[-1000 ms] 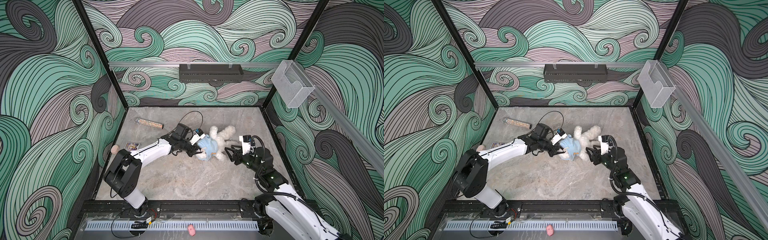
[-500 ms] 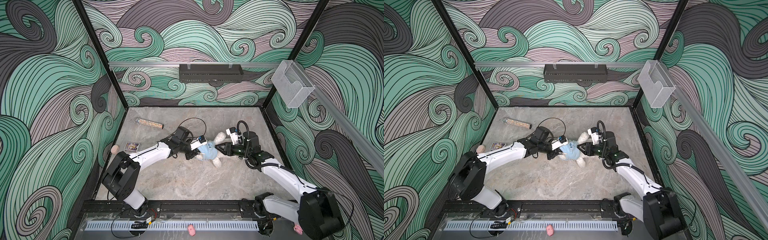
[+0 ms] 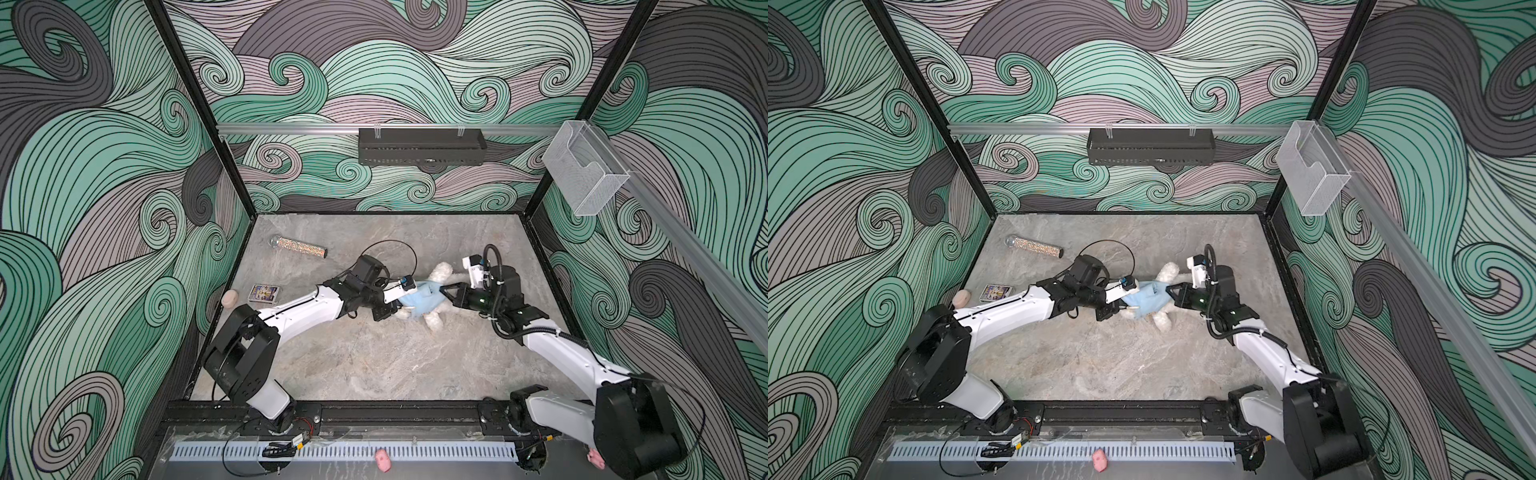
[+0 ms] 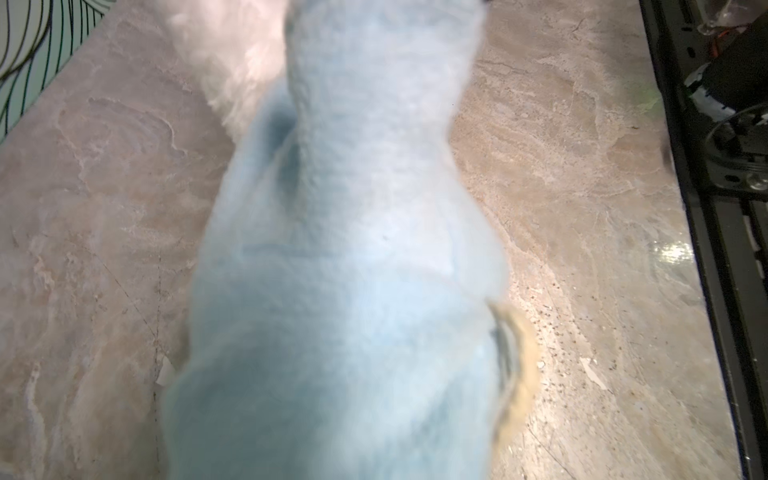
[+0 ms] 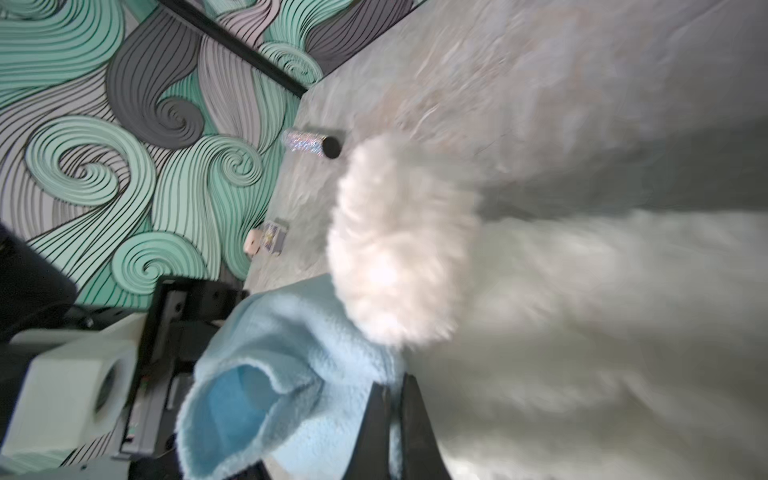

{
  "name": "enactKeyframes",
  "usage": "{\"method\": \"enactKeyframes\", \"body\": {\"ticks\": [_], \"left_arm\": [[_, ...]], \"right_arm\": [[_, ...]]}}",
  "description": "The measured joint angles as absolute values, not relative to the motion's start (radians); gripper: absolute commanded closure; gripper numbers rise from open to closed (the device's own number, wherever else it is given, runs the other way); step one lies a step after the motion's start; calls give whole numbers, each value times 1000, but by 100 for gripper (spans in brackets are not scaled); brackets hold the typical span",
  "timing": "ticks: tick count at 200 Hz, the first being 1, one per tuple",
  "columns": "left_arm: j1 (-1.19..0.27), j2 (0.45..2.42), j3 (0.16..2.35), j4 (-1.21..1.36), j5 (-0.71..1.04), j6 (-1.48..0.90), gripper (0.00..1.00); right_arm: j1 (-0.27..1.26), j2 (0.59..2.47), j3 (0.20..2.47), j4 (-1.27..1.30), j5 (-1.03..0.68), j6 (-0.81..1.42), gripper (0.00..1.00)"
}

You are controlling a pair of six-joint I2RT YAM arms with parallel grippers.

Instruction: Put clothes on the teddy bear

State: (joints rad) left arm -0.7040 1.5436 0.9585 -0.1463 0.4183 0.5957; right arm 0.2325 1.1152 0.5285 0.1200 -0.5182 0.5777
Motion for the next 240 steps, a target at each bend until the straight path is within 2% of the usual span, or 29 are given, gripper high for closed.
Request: {"method": "enactKeyframes", "body": {"ticks": [30,65,80,119,147,188,214,240], "left_arm": [[-788,1501,933,-118,336,672,100],[-855,1502,943,-137,215,745,100],[-880,1520,978,-177,161,762,100],[-912,1589,1059,-290,65,801,100],[-941,1603,1091,-310,9,815,100],[-985,1590,1055,-204,-11,803,100],[-984,1533,957,-139,23,762,100],[-963,1419,844,-53,61,710,100]], "right_arm": [[149,1004,423,142,-508,702,100],[93,972,392,162,-545,788,100],[115,970,403,159,-536,789,100],[298,953,538,59,-411,699,100],[240,952,572,-17,-355,647,100],[10,1130,524,45,-497,722,100],[-5,1242,490,122,-595,767,100],[12,1251,476,164,-667,747,100]]}}
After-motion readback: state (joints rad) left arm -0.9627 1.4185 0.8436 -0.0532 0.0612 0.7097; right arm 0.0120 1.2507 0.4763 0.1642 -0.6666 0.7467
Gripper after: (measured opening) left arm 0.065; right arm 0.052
